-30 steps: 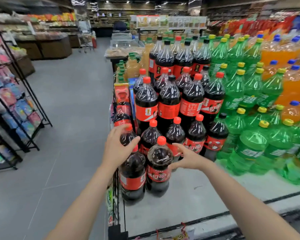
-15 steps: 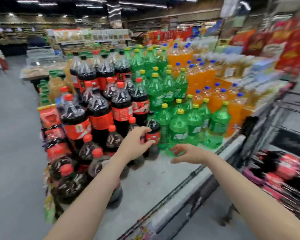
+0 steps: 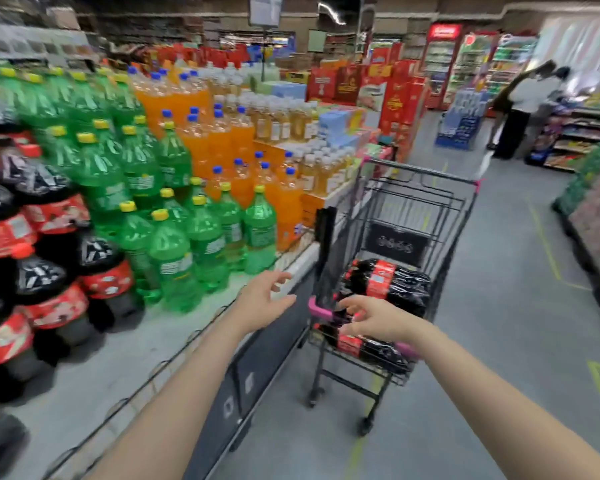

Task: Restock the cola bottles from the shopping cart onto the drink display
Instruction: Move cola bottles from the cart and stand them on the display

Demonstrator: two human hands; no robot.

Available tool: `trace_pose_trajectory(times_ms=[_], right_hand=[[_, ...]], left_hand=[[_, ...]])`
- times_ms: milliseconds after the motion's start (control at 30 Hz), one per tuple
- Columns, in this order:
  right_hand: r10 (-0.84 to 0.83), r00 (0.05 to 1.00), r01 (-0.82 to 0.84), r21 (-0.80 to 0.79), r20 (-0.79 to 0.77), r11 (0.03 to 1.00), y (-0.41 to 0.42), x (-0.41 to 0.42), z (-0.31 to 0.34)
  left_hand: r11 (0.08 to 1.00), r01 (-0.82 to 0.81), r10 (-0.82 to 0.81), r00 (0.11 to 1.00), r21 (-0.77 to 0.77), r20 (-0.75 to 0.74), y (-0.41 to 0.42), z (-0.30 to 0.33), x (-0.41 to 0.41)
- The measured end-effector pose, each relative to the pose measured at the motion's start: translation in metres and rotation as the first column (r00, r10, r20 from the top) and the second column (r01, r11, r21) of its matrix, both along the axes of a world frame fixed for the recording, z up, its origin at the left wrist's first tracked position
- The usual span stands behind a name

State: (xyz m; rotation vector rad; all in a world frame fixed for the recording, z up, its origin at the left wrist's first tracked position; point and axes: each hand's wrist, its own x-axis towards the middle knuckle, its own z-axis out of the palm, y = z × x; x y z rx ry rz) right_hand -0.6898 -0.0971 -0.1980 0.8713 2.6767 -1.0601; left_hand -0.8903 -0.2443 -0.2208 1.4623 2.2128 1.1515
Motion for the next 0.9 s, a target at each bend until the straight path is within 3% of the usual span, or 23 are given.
trace_pose_trajectory(times_ms=[300, 633, 900], right_hand=[[-0.129, 0.991, 0.128, -0.042, -0.027, 0.991, 0.11, 0.07, -0.011], [-0.193, 0.976, 0.195, 0.009, -0.097, 0.981, 0.242, 0.034, -0.029], [-0.205, 0.979, 0.205, 0.074, -0.018, 0.976, 0.338, 0.004, -0.045]], left_hand=[[0.989, 0.114, -0.11, 0.993, -0.09, 0.041, 0.128, -0.003, 0.064], [0.98, 0.155, -0.144, 0.985, -0.122, 0.091, 0.27, -0.024, 0.021], [0.969, 0.168, -0.15, 0.982, -0.181, 0.112, 0.369, -0.037, -0.015]])
